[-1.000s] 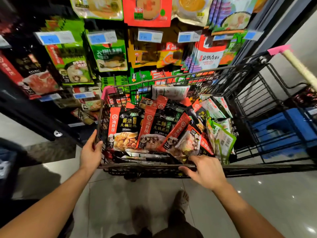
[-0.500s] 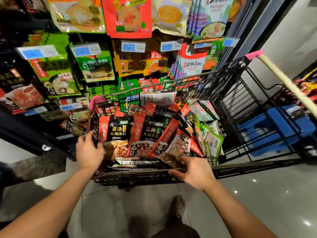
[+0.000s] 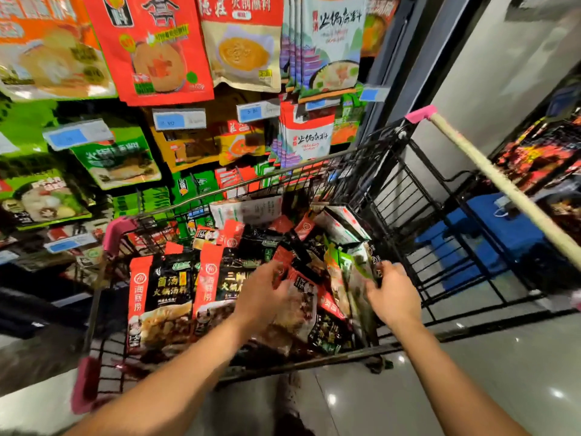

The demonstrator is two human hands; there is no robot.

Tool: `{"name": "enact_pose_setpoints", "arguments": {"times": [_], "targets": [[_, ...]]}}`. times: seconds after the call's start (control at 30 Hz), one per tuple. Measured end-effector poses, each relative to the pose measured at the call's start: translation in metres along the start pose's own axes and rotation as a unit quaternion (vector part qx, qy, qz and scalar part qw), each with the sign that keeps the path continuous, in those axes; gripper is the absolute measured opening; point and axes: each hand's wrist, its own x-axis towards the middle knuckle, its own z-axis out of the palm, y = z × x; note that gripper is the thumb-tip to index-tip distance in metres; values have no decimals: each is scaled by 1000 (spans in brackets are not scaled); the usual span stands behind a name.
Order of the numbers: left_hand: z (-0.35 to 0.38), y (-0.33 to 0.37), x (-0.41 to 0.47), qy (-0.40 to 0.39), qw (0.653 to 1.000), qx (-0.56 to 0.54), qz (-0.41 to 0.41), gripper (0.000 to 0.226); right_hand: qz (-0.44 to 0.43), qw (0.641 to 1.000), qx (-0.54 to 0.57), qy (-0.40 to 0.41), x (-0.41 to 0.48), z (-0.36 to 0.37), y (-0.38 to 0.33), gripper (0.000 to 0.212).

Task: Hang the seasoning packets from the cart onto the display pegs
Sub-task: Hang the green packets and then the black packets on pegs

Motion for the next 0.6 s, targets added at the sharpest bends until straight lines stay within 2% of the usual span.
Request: {"name": "enact_pose_setpoints", "arguments": {"times": [0.07,0.13,0.23,0.33,0.4,0.5,0.6], "targets": [[31,18,19,-57,998,25,8,26,69,996,9,-58,35,8,18,55],[57,33,36,-102,994,33,-11,28,114,980,51,-158,68,21,29,54],[86,48,58,-113,991,28,-64,37,113,954,80,-268,95,45,37,49],[113,53,79,-108,986,26,-125,42,99,963,33,-247,103,58,38,62],[128,46,92,-110,979,14,-169,43,79,968,14,-238,104,63,41,59],[140,33,103,-115,972,-11,-203,36,80,961,62,-259,105,66,52,53],[134,31,104,-93,967,-109,-211,18,81,955,119,-259,103,60,55,41]]}}
